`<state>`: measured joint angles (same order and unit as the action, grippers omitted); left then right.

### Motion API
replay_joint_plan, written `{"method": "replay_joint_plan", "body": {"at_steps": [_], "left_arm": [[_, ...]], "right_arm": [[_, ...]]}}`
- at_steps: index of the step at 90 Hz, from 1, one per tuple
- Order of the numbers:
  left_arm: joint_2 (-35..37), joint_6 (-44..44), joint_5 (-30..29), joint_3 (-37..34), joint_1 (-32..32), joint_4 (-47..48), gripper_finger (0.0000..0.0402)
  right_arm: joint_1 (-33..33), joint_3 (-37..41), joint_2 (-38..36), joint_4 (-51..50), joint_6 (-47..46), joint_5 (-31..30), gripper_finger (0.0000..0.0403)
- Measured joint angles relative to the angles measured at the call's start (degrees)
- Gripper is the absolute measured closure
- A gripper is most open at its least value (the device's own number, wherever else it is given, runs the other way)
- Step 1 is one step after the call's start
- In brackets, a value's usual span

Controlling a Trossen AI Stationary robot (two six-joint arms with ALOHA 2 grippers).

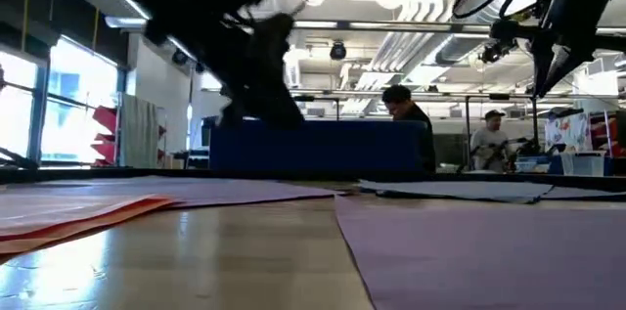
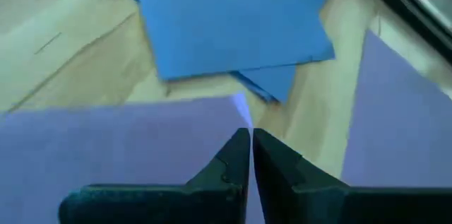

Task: Organize paper
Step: Stack the blue paper on top of the blue paper

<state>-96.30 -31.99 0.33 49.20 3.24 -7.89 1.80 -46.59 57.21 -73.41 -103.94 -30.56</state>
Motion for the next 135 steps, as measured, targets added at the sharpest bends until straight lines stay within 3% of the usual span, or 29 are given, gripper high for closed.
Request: {"method": "replay_joint_plan", "body": {"at_steps": [19, 35, 46, 62, 79, 101, 113, 135], "left_arm": [[-8.61, 10.9, 3.78, 11.12, 2.08, 6.52, 0.0401], [-13.61, 11.63, 3.09, 16.34, 4.21, 7.74, 0.0401], [-15.23, 10.17, 1.65, 17.82, 6.19, 8.69, 0.0401], [-15.59, 7.16, 1.1, 18.02, 8.95, 10.55, 0.0401], [-15.59, 7.13, 1.98, 18.02, 10.34, 11.29, 0.0401], [-15.59, 6.64, 2.14, 18.02, 10.41, 12.38, 0.0401], [-15.62, 6.62, 2.13, 18.02, 10.41, 14.52, 0.0401], [-15.62, 6.49, 4.57, 18.02, 10.41, 17.82, 0.0401]], "right_arm": [[-11.85, -0.04, 1.13, 7.32, 35.7, 16.65, 0.0385], [-29.34, 3.16, 3.16, 14.35, 59.18, 27.14, 0.0314], [-40.11, 5.1, 6.86, 18.66, 69.47, 32.3, 0.0268], [-49.37, 3.95, 15.62, 18.89, 78.89, 32.56, 0.021], [-54.96, 2.06, 25.46, 18.42, 87.09, 32.66, 0.0164], [-56.52, -3.29, 28.94, 21.97, 98.67, 37.09, 0.0158], [-57.61, -7.68, 30.14, 28.93, 102.11, 39.59, 0.0158], [-59.08, -13.97, 42.14, 38.35, 104.28, 48.54, 0.0158]]}}
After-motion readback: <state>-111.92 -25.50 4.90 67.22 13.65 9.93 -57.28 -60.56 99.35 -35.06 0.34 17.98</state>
